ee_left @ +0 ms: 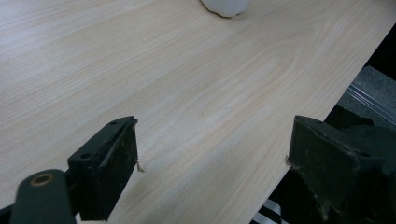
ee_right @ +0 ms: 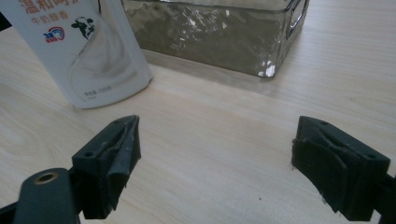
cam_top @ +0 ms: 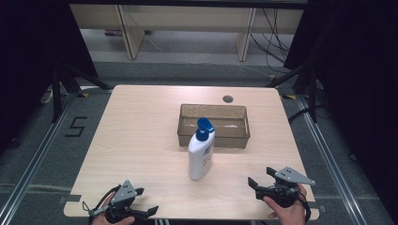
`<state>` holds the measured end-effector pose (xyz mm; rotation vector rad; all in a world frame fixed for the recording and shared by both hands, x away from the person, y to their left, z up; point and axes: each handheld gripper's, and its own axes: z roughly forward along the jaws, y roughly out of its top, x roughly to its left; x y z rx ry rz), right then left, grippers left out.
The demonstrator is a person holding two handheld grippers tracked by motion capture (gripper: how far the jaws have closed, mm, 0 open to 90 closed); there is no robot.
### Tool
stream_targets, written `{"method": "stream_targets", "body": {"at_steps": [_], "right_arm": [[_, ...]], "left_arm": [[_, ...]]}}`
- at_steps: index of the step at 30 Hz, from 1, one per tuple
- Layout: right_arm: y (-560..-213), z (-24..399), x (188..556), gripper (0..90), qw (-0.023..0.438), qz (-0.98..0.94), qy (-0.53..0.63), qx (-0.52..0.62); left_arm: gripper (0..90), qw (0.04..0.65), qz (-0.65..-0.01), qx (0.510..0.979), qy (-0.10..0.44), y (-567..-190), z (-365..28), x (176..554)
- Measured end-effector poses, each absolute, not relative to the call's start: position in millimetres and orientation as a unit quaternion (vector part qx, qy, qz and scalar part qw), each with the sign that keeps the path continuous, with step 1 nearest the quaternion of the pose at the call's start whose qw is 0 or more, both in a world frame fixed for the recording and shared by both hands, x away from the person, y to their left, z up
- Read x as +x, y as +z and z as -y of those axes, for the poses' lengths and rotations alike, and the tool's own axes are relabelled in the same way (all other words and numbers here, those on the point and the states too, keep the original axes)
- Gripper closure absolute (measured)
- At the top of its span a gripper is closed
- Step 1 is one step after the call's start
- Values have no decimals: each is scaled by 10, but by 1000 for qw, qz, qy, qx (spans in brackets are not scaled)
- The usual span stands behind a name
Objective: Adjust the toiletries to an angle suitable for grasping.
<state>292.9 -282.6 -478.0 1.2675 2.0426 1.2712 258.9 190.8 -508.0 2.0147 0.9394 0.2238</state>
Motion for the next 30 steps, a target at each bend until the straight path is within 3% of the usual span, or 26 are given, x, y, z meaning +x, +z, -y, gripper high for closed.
{"method": "stream_targets", "body": {"at_steps": [21, 24, 25, 30], "right_arm": [[-4661, 2740, 2902, 154, 191, -715, 491, 459], [-4620, 2716, 2894, 155, 192, -707, 503, 458], [-4629, 2733, 2939, 155, 217, -715, 505, 433], [-4555, 2651, 2922, 155, 197, -717, 519, 423]], "left_arm": [[153, 436, -374, 814, 88, -5086, -1904, 2592], [153, 433, -374, 815, 89, -5077, -1909, 2588], [153, 437, -374, 814, 87, -5083, -1908, 2592], [153, 436, -374, 814, 87, -5086, -1905, 2592]]}}
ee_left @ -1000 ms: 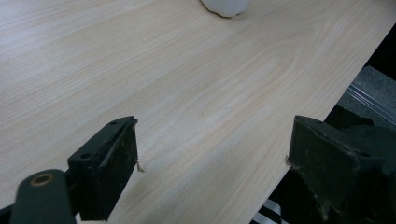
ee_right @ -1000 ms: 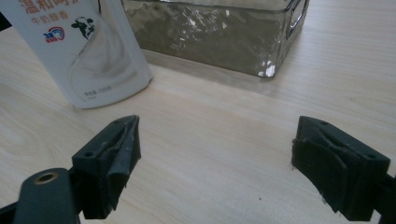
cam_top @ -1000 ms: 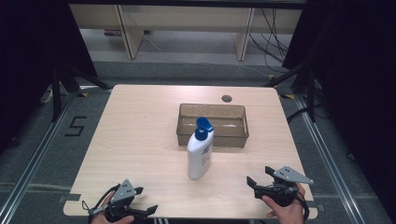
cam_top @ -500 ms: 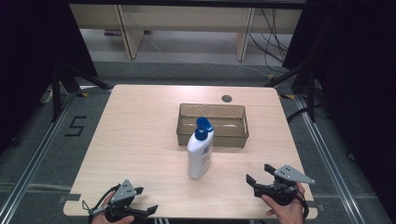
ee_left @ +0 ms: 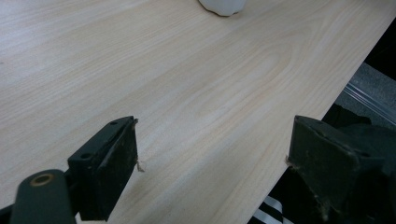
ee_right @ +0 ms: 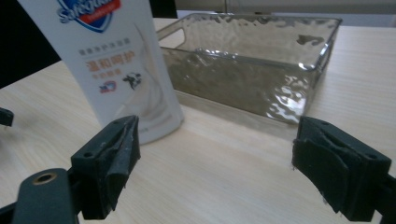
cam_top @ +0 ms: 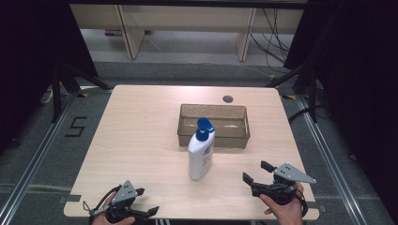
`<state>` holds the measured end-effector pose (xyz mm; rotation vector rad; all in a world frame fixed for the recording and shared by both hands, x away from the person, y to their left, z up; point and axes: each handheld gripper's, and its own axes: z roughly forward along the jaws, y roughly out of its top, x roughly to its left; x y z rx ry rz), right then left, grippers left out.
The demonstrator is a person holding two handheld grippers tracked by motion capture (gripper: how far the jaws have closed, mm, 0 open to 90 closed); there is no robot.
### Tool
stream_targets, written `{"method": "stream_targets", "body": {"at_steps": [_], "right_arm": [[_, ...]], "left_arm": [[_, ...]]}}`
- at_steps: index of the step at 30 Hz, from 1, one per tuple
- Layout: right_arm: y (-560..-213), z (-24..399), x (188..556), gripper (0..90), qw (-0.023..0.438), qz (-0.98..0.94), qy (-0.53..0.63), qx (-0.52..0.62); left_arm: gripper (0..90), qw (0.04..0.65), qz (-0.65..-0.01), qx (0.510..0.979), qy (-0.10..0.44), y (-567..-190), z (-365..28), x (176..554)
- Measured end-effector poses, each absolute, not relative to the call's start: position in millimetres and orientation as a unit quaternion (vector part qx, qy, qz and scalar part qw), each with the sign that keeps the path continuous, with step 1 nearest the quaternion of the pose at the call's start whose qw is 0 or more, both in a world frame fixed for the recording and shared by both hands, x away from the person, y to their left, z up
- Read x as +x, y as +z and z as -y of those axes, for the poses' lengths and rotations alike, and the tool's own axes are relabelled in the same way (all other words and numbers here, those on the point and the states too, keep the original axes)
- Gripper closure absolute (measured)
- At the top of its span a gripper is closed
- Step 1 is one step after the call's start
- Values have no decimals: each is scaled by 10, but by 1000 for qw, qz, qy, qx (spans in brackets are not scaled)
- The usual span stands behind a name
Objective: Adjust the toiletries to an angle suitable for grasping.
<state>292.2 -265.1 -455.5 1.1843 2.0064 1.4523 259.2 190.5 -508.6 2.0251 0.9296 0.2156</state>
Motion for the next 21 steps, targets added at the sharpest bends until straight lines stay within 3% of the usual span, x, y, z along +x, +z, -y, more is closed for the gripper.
{"method": "stream_targets", "body": {"at_steps": [21], "right_arm": [[-4236, 2353, 3046, 181, 186, -725, 554, 364]], "left_arm": [[151, 445, -370, 811, 86, -5077, -1921, 2597]]}}
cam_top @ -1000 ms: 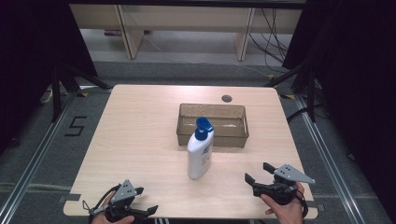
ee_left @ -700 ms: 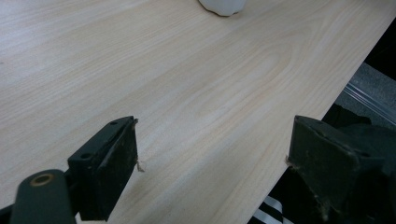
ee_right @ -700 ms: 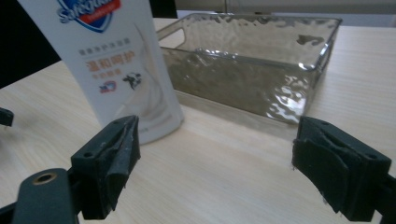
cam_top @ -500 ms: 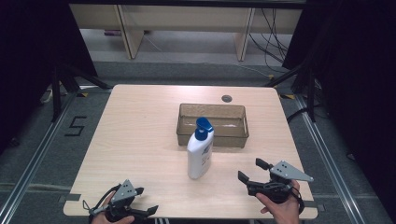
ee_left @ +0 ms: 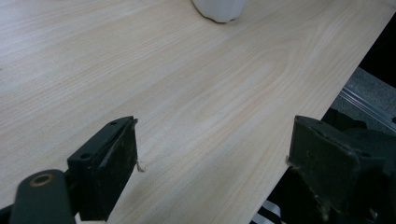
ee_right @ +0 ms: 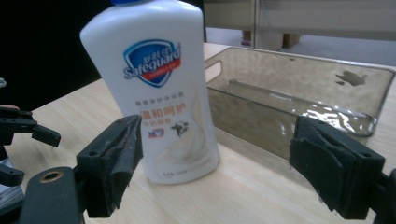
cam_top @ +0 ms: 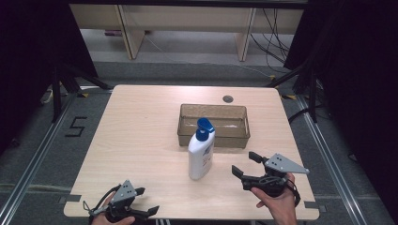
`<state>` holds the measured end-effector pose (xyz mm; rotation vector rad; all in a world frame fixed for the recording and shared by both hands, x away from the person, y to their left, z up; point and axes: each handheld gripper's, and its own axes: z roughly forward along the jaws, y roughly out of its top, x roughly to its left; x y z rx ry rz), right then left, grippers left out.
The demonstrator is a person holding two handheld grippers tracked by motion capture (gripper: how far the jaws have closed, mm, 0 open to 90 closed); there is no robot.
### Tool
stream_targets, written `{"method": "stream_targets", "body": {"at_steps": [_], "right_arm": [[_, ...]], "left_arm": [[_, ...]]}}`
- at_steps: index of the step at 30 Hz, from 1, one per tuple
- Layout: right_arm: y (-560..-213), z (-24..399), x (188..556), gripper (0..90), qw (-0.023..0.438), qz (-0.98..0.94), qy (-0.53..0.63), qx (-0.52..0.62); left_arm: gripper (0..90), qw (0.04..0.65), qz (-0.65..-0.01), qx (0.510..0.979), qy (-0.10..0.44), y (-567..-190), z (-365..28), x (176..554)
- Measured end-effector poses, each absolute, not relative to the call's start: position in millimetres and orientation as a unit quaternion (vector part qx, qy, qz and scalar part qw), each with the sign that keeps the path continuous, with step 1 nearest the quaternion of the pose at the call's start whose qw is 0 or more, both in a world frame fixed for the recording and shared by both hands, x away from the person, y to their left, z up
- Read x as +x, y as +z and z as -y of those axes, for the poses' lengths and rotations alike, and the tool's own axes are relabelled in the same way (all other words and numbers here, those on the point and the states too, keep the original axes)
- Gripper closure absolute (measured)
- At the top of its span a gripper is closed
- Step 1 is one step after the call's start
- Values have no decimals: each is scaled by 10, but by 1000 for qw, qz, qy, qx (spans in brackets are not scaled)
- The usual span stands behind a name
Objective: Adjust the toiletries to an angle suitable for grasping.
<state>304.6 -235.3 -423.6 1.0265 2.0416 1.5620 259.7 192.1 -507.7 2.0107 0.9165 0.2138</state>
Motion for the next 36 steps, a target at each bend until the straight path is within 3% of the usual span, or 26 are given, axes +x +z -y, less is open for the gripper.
{"method": "stream_targets", "body": {"at_steps": [36], "right_arm": [[-3780, 1949, 3220, 249, 181, -728, 581, 315]], "left_arm": [[151, 443, -371, 812, 86, -5078, -1923, 2596]]}}
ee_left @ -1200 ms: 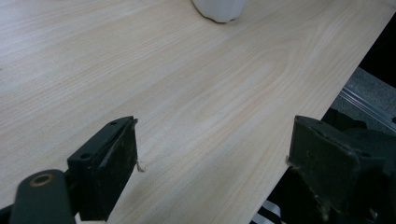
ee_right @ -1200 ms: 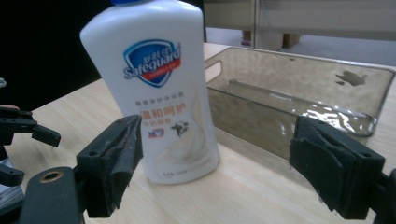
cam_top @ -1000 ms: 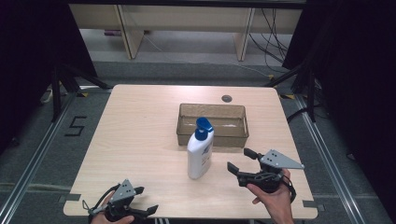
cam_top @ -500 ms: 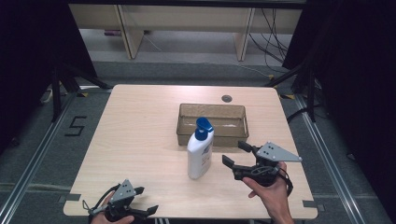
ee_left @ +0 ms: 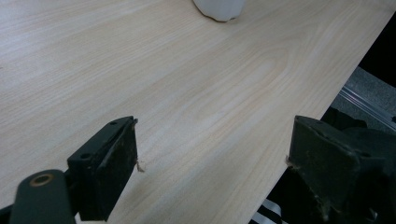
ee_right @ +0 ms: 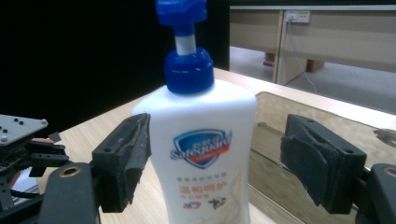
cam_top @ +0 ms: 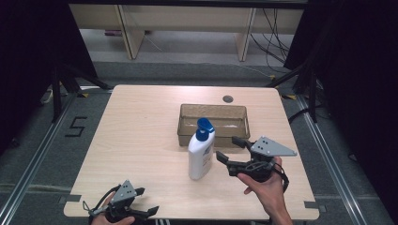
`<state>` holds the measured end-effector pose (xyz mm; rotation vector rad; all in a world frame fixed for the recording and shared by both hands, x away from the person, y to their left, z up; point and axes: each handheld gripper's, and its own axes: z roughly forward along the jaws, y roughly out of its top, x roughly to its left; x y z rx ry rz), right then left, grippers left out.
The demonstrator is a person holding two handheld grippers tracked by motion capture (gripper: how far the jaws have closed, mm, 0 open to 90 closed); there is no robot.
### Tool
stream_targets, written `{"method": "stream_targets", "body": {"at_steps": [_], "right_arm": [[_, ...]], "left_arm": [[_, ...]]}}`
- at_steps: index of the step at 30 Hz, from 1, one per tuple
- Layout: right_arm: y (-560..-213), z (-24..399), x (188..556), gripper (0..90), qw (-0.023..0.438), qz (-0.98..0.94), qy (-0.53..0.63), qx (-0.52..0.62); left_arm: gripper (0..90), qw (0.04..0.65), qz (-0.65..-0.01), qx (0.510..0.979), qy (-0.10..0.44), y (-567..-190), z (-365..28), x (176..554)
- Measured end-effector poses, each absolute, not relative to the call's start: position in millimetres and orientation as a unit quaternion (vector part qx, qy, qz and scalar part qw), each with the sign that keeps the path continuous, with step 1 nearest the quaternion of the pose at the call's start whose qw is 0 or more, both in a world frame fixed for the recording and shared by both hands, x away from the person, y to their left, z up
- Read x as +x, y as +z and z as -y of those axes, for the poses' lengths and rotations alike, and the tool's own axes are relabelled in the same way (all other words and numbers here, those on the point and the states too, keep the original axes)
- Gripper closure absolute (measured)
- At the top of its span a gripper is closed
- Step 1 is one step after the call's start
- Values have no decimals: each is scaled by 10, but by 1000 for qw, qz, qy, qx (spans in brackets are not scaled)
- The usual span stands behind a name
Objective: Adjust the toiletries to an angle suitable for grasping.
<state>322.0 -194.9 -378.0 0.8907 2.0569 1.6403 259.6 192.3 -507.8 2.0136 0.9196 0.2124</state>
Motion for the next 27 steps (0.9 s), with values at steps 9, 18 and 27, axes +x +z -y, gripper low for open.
{"method": "stream_targets", "body": {"at_steps": [9, 18, 27], "right_arm": [[-3694, 1852, 3245, 260, 180, -732, 583, 304], [-3610, 1734, 3314, 278, 182, -731, 591, 288], [-3600, 1639, 3389, 286, 177, -737, 588, 282]], "left_arm": [[151, 445, -377, 808, 83, -5083, -1920, 2605], [151, 442, -377, 810, 86, -5075, -1915, 2624], [151, 445, -377, 808, 83, -5077, -1908, 2626]]}}
